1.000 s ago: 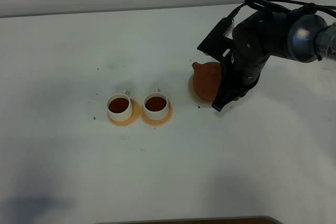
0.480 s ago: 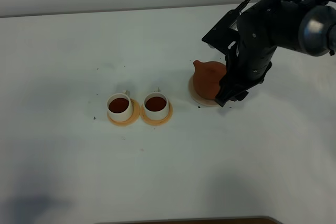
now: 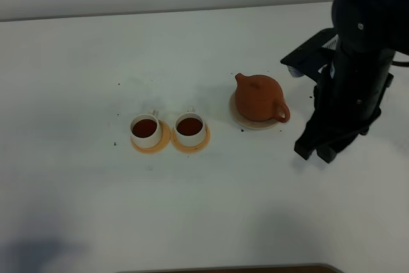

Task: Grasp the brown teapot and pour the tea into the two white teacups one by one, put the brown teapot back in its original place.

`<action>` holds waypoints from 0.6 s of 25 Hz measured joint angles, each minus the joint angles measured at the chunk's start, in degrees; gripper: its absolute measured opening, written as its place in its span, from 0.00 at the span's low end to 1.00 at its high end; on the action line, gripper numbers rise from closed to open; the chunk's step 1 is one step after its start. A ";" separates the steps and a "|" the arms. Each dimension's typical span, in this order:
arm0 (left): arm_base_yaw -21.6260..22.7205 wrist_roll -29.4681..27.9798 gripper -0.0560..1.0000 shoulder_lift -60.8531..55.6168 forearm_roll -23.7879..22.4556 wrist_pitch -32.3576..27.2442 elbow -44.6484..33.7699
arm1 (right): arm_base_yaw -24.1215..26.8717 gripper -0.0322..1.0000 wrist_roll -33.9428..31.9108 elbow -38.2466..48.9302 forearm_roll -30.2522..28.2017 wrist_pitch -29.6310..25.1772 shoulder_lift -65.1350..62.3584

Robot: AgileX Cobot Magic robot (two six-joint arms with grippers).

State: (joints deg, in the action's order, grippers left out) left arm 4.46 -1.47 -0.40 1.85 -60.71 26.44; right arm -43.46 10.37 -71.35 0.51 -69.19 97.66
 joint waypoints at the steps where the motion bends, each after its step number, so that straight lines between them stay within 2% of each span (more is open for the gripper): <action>1: 0.00 0.00 0.33 0.00 0.00 0.00 0.00 | 0.00 0.44 -0.07 2.34 0.99 -0.11 -1.55; 15: 0.00 0.00 0.33 0.00 0.00 0.00 0.00 | 0.00 0.42 -0.25 29.38 4.75 -0.01 -31.13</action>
State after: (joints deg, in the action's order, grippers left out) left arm 4.46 -1.47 -0.40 1.85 -60.71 26.44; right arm -43.46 10.12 -41.97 5.26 -69.20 66.53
